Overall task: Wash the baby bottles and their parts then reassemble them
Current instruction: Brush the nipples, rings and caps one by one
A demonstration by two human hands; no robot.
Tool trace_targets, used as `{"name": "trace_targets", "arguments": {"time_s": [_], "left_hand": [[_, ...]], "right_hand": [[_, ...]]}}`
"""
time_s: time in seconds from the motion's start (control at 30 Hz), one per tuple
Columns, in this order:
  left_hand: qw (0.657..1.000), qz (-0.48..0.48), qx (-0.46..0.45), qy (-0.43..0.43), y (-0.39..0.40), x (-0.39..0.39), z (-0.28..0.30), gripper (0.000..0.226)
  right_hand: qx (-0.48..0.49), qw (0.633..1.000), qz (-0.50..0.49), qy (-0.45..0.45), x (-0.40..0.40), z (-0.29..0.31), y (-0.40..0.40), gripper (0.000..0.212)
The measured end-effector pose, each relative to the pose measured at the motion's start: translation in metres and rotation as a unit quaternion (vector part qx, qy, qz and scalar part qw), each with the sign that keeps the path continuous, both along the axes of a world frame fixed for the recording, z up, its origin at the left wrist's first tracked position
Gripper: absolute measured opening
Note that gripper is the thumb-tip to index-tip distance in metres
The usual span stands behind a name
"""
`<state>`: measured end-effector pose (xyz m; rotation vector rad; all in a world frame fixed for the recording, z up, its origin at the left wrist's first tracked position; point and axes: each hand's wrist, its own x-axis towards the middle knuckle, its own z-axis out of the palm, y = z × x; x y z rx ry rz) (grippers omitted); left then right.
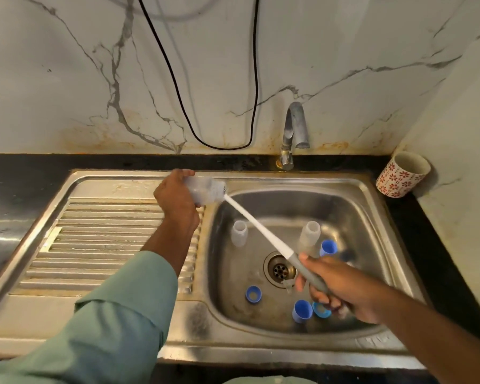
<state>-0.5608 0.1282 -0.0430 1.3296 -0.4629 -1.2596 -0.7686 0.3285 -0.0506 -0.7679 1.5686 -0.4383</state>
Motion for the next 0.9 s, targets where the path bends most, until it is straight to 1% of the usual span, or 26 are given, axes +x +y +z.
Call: {"name": "trace_targets", "arguments": {"time_s": [0.03, 0.07, 0.1, 0.13, 0.17, 0.2, 0.23, 0.27, 0.3, 0.33, 0.37, 0.4, 0.43, 0.47, 0.5, 0.53, 0.57, 0.6, 0.63, 0.67, 0.73, 0.8, 0.83, 0.87, 0.9], "left_hand": [[0.999, 0.001, -0.018, -0.031, -0.002, 0.001, -0.003, 0.012], [0.997, -0.007, -0.038, -0.068, -0.002, 0.002, -0.006, 0.015], [0.992, -0.023, -0.056, -0.108, -0.002, 0.002, -0.010, 0.019], [0.985, -0.049, -0.071, -0.150, -0.001, 0.001, -0.013, 0.022], [0.976, -0.080, -0.079, -0.188, 0.000, 0.000, -0.017, 0.023], [0.965, -0.117, -0.079, -0.220, 0.001, -0.002, -0.020, 0.023], [0.955, -0.152, -0.077, -0.245, 0.003, -0.003, -0.022, 0.023], [0.945, -0.185, -0.077, -0.258, 0.004, -0.002, -0.022, 0.023], [0.937, -0.220, -0.080, -0.259, 0.004, -0.002, -0.021, 0.022], [0.930, -0.258, -0.086, -0.249, 0.005, 0.000, -0.019, 0.022], [0.925, -0.292, -0.092, -0.227, 0.007, 0.001, -0.015, 0.022], [0.923, -0.317, -0.095, -0.194, 0.010, 0.003, -0.011, 0.022], [0.928, -0.329, -0.093, -0.148, 0.014, 0.003, -0.007, 0.022], [0.937, -0.327, -0.084, -0.092, 0.017, 0.004, -0.005, 0.022], [0.946, -0.315, -0.074, -0.035, 0.020, 0.004, -0.005, 0.025], [0.953, -0.296, -0.065, 0.016, 0.021, 0.005, -0.006, 0.029], [0.959, -0.274, -0.055, 0.056, 0.021, 0.006, -0.008, 0.033], [0.963, -0.251, -0.046, 0.083, 0.021, 0.006, -0.011, 0.031], [0.969, -0.225, -0.038, 0.100, 0.020, 0.005, -0.013, 0.025], [0.975, -0.194, -0.030, 0.108, 0.018, 0.004, -0.013, 0.017], [0.988, -0.116, -0.012, 0.103, 0.013, 0.001, -0.010, 0.009], [0.998, -0.027, 0.002, 0.060, 0.005, 0.000, -0.005, 0.010], [1.000, 0.000, -0.006, 0.025, 0.001, 0.000, -0.004, 0.014], [1.000, 0.008, -0.025, -0.015, -0.003, 0.001, -0.004, 0.017], [0.997, 0.004, -0.048, -0.057, -0.005, 0.002, -0.005, 0.021]], "right_hand": [[0.000, 0.999, 0.025, 0.030, 0.004, 0.015, 0.002, 0.055], [-0.029, 0.992, 0.063, 0.109, 0.005, 0.029, -0.001, 0.048], [-0.070, 0.964, 0.128, 0.224, 0.002, 0.045, -0.005, 0.040], [-0.112, 0.906, 0.201, 0.355, -0.003, 0.059, -0.011, 0.033], [-0.159, 0.826, 0.262, 0.473, -0.011, 0.076, -0.020, 0.029], [-0.221, 0.744, 0.295, 0.558, -0.022, 0.092, -0.029, 0.026], [-0.281, 0.671, 0.315, 0.610, -0.035, 0.107, -0.037, 0.025], [-0.352, 0.613, 0.319, 0.632, -0.049, 0.119, -0.047, 0.024], [-0.418, 0.577, 0.313, 0.628, -0.069, 0.126, -0.057, 0.022], [-0.470, 0.554, 0.294, 0.621, -0.088, 0.125, -0.067, 0.022], [-0.510, 0.546, 0.262, 0.611, -0.106, 0.118, -0.075, 0.024], [-0.537, 0.556, 0.229, 0.592, -0.123, 0.105, -0.082, 0.027], [-0.545, 0.577, 0.204, 0.573, -0.139, 0.089, -0.087, 0.031], [-0.543, 0.614, 0.180, 0.543, -0.144, 0.073, -0.091, 0.034], [-0.521, 0.678, 0.148, 0.497, -0.142, 0.055, -0.088, 0.035], [-0.477, 0.757, 0.105, 0.434, -0.136, 0.040, -0.083, 0.033], [-0.409, 0.840, 0.054, 0.353, -0.126, 0.022, -0.075, 0.029], [-0.337, 0.901, 0.023, 0.270, -0.115, 0.004, -0.067, 0.022], [-0.280, 0.938, -0.001, 0.204, -0.101, -0.014, -0.056, 0.012], [-0.237, 0.957, -0.015, 0.165, -0.085, -0.028, -0.044, 0.009], [-0.148, 0.986, -0.025, 0.070, -0.048, -0.039, -0.021, 0.033], [-0.046, 0.998, -0.011, -0.033, -0.013, -0.030, 0.000, 0.050], [-0.012, 0.998, -0.002, -0.054, -0.001, -0.019, 0.006, 0.053], [-0.010, 0.999, 0.022, -0.034, 0.005, -0.005, 0.010, 0.054], [-0.029, 0.998, 0.045, 0.031, 0.005, 0.011, 0.007, 0.050]]}}
